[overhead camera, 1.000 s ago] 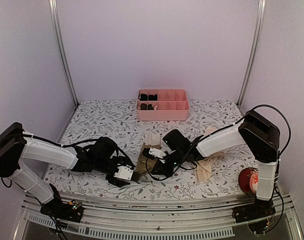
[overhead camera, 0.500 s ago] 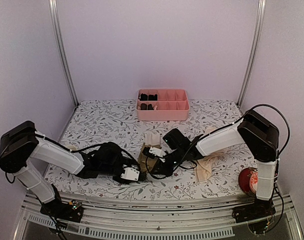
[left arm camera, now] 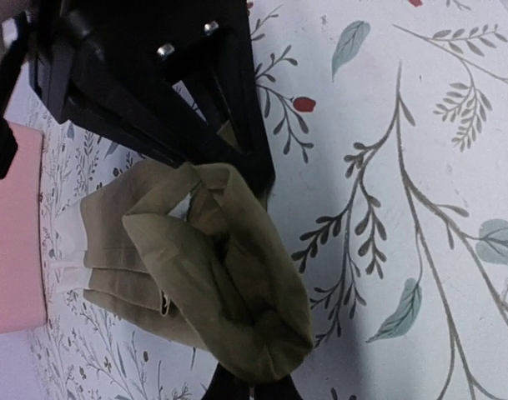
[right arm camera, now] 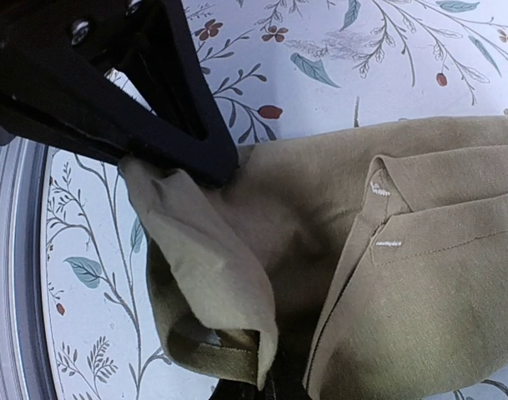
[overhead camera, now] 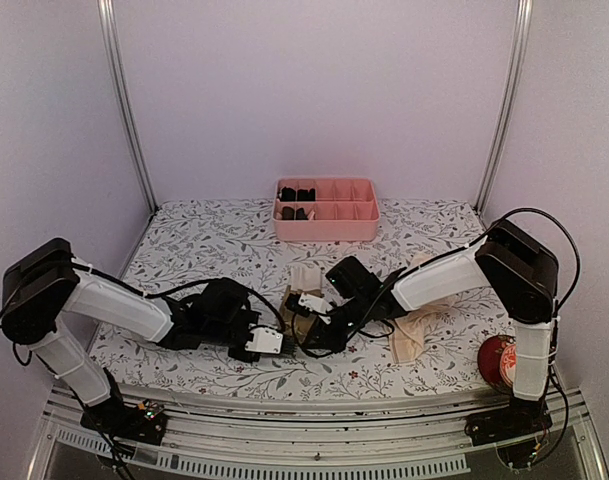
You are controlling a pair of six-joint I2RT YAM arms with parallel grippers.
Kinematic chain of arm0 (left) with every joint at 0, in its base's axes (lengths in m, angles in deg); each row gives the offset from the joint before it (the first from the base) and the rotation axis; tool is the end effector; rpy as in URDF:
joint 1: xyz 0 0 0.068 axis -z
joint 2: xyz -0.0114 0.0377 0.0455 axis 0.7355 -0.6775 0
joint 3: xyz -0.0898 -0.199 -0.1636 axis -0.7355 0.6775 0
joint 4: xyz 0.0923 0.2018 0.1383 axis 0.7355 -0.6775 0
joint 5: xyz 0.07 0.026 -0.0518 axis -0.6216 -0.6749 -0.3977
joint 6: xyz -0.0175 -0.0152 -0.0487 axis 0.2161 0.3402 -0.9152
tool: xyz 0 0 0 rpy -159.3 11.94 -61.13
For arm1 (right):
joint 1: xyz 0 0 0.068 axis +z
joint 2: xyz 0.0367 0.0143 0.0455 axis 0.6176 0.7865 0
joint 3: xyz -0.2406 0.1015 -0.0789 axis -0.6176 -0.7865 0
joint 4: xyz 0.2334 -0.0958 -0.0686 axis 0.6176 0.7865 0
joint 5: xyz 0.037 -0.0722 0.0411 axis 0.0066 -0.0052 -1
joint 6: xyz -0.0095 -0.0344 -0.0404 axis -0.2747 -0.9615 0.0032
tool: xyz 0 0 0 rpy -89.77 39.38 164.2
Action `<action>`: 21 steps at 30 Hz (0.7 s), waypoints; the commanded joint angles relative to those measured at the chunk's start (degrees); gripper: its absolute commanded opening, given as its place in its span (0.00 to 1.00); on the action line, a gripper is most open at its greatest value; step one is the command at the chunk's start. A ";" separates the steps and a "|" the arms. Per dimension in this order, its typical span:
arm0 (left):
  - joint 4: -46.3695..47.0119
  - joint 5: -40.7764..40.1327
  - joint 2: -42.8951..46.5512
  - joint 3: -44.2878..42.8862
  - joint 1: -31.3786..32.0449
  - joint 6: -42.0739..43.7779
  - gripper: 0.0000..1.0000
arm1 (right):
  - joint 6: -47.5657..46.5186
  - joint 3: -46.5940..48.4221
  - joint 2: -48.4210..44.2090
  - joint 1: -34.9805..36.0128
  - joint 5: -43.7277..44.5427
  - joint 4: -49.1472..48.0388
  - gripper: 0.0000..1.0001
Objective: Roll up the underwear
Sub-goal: Roll the underwear at the center of the board.
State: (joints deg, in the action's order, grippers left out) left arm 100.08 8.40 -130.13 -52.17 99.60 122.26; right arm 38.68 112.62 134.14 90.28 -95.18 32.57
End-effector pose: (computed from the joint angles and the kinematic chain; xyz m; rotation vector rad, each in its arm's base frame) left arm 0.1730 -0.2276 0.1232 1.8952 1.3811 -0.0748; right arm 0.2339 0.3275 0.1113 -1.5447 2.0618 0.8752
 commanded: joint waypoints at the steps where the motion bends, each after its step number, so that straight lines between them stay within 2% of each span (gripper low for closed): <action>1: -7.09 6.48 1.71 -3.80 -2.98 -2.50 0.00 | -0.09 -0.78 3.37 -0.51 2.86 6.48 0.03; 9: -18.69 15.41 0.64 -9.75 -8.67 -2.41 0.00 | -0.36 -1.19 1.81 -0.59 2.03 7.09 0.05; 14: -22.79 18.64 -2.42 -12.65 -9.22 -2.77 0.07 | -0.58 -1.29 0.92 -0.62 -0.45 6.55 0.08; 18: -24.82 19.98 -4.09 -14.76 -9.84 -3.40 0.09 | -0.07 -1.46 0.14 -0.63 -0.09 6.42 0.09; 21: -26.02 21.52 -4.06 -15.36 -10.73 -3.42 0.11 | 0.36 -1.91 -0.84 -0.75 0.35 5.54 0.17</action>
State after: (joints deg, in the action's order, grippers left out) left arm 77.64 26.82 -133.61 -66.09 90.60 119.57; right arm 38.49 112.62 134.01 90.00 -96.93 33.16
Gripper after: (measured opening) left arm 0.098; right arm 0.131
